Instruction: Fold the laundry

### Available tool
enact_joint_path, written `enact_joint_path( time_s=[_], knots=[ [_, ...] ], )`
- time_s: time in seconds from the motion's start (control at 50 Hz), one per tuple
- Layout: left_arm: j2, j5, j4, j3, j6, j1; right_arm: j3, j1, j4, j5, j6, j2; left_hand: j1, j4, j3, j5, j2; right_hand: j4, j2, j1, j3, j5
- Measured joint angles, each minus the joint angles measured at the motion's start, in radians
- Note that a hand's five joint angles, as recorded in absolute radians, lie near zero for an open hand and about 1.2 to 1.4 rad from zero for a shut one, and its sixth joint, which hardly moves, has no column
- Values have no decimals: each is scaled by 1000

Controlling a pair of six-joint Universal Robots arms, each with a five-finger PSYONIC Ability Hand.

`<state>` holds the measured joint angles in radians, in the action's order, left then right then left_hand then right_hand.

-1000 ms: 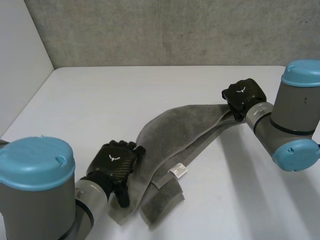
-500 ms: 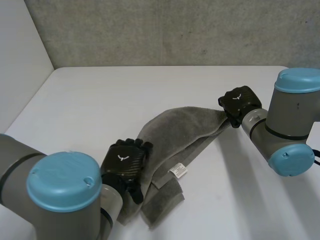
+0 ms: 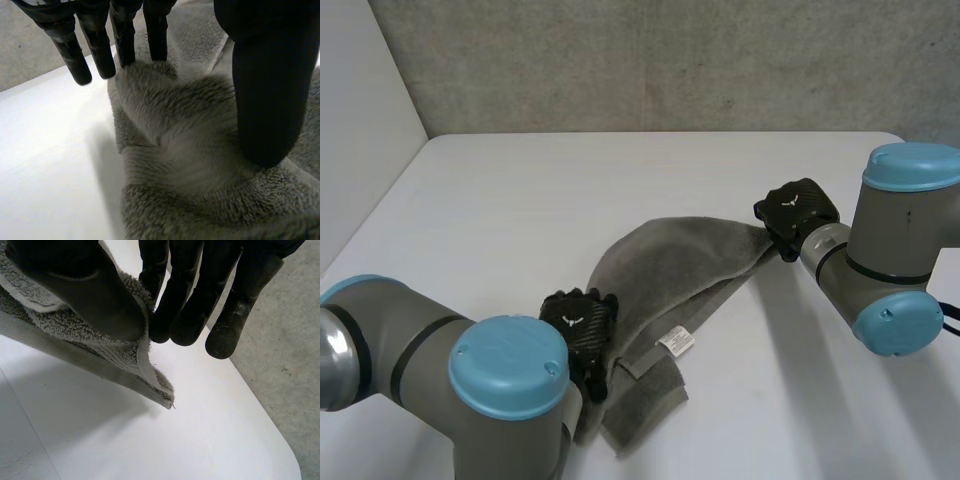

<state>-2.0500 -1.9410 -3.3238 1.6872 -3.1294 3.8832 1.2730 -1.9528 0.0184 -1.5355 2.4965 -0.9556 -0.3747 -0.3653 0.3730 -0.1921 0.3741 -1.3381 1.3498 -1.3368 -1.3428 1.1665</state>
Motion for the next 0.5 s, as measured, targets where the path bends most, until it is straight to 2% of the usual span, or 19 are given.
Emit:
enact_joint_path(
  time_s=[0.1,0.18,0.26,0.34,0.4,0.46,0.5],
  knots=[
    [-8,-45,-29,0,-27,10,-1,0,0,0,-2,1,-302,-319,312,-316,311,0,0,0,0,0],
    [21,-74,-98,4,-54,50,-8,0,0,0,-11,1,-652,-655,646,-650,646,0,0,0,0,0],
    [54,-68,-168,-9,-104,106,-21,0,2,0,-21,0,-762,-789,779,-770,783,0,0,0,0,0],
    [73,-5,-232,-68,-200,181,-55,0,22,-2,-22,-11,-796,-836,828,-810,827,0,0,0,-1,0],
    [73,76,-257,-147,-267,229,-97,0,66,-4,-16,-31,-804,-846,838,-816,838,0,0,0,-3,0],
    [68,164,-268,-253,-308,263,-145,2,158,-6,-7,-63,-804,-849,841,-819,841,0,0,0,-4,0],
    [63,237,-273,-369,-324,281,-176,7,277,-7,4,-98,-805,-851,843,-819,842,0,0,0,-4,0]
  ],
)
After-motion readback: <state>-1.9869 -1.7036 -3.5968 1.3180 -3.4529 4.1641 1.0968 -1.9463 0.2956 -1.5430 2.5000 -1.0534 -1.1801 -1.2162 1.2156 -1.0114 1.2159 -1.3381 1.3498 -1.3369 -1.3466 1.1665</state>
